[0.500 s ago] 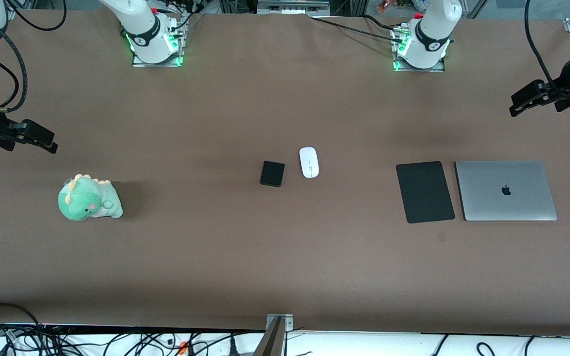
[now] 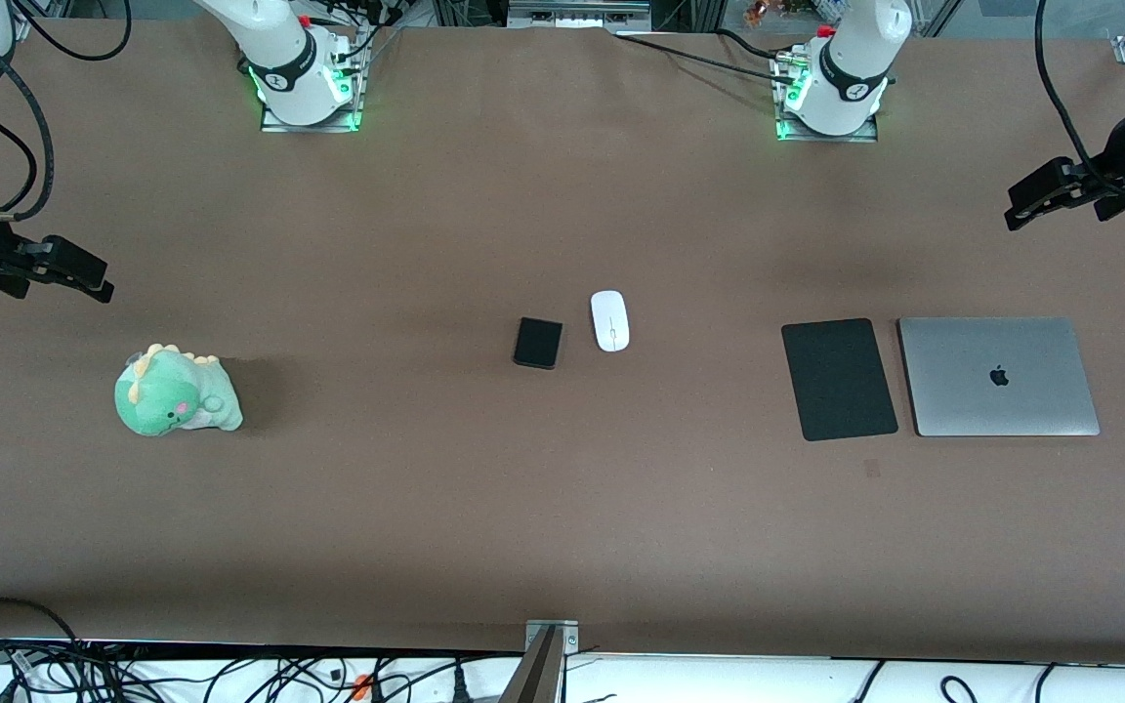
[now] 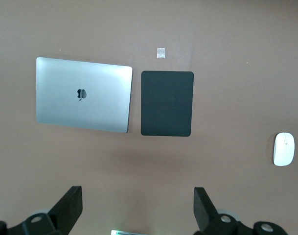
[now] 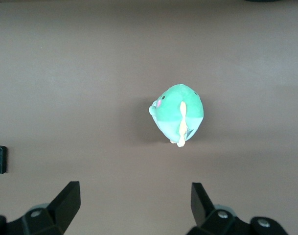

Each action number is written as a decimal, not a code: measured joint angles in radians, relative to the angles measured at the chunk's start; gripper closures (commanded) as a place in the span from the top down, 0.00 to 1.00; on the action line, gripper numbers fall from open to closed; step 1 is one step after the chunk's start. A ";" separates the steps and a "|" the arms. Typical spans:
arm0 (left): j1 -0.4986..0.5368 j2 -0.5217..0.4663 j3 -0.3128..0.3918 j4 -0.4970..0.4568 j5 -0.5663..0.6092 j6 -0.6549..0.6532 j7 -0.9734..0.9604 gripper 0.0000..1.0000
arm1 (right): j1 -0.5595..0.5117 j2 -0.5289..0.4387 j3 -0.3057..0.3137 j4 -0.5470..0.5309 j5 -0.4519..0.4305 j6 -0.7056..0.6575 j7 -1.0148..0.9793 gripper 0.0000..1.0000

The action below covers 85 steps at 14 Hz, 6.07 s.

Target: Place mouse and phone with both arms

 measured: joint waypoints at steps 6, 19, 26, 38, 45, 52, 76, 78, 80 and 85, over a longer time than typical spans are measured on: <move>-0.001 0.000 0.000 0.000 0.000 0.000 0.000 1.00 | 0.000 0.000 0.000 0.000 0.000 -0.012 0.000 1.00; -0.010 0.000 -0.008 -0.003 0.000 -0.006 0.000 1.00 | 0.008 0.017 0.006 -0.001 0.000 -0.031 -0.006 1.00; -0.011 0.001 -0.021 -0.006 0.000 -0.006 -0.001 1.00 | 0.020 0.018 0.008 -0.001 0.000 -0.032 -0.004 1.00; -0.012 0.026 -0.057 -0.008 0.000 0.000 -0.047 1.00 | 0.019 0.014 0.000 0.000 0.000 -0.031 -0.055 1.00; -0.012 0.035 -0.064 -0.008 0.000 0.006 -0.060 1.00 | 0.018 0.019 -0.004 -0.003 -0.004 -0.032 -0.068 1.00; -0.012 0.035 -0.066 -0.008 0.000 0.006 -0.061 1.00 | 0.020 0.045 0.002 -0.005 -0.007 -0.036 -0.076 1.00; -0.117 0.301 -0.296 0.001 -0.001 0.210 -0.439 1.00 | 0.021 0.068 0.004 -0.005 -0.009 -0.080 -0.082 1.00; -0.194 0.355 -0.299 0.003 -0.001 0.257 -0.533 1.00 | 0.021 0.070 0.004 -0.006 -0.009 -0.080 -0.082 1.00; -0.265 0.418 -0.300 0.001 0.000 0.322 -0.625 1.00 | 0.020 0.071 0.004 -0.006 -0.009 -0.081 -0.082 1.00; -0.382 0.572 -0.300 -0.001 0.059 0.425 -0.773 1.00 | 0.020 0.072 0.004 -0.006 -0.009 -0.093 -0.082 1.00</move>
